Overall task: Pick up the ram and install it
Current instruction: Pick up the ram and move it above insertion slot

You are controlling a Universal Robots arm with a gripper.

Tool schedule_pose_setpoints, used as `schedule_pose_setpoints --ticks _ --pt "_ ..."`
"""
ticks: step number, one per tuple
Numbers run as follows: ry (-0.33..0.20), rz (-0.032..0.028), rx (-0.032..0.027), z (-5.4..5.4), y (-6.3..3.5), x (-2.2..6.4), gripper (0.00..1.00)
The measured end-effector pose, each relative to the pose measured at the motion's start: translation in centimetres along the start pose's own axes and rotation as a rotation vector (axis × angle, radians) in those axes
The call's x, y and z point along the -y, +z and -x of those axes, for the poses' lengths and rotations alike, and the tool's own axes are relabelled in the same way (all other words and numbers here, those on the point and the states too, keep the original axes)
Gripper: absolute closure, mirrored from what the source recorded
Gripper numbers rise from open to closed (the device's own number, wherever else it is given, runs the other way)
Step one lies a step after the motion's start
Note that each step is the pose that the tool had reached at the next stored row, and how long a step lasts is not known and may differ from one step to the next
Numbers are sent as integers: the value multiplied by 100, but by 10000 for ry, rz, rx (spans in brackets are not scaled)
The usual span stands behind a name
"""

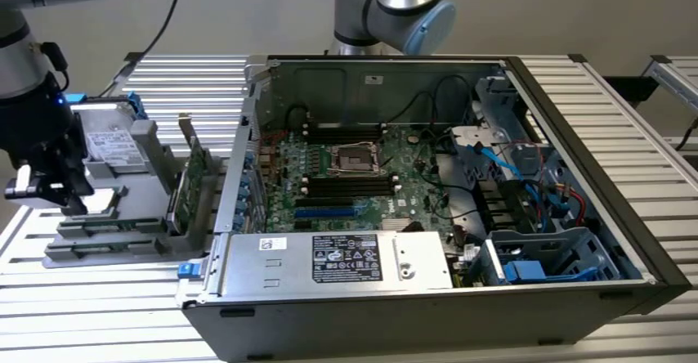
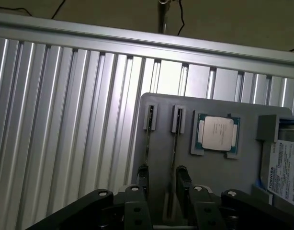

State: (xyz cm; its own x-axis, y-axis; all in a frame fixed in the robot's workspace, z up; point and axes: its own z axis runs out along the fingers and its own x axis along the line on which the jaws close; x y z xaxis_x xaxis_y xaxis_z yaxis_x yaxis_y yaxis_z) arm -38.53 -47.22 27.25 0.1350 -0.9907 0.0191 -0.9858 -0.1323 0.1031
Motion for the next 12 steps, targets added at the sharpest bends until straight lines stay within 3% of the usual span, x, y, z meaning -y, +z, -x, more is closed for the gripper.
schedule_pose_setpoints --ticks 12 --pt "-548 -11 -56 -22 216 51 64"
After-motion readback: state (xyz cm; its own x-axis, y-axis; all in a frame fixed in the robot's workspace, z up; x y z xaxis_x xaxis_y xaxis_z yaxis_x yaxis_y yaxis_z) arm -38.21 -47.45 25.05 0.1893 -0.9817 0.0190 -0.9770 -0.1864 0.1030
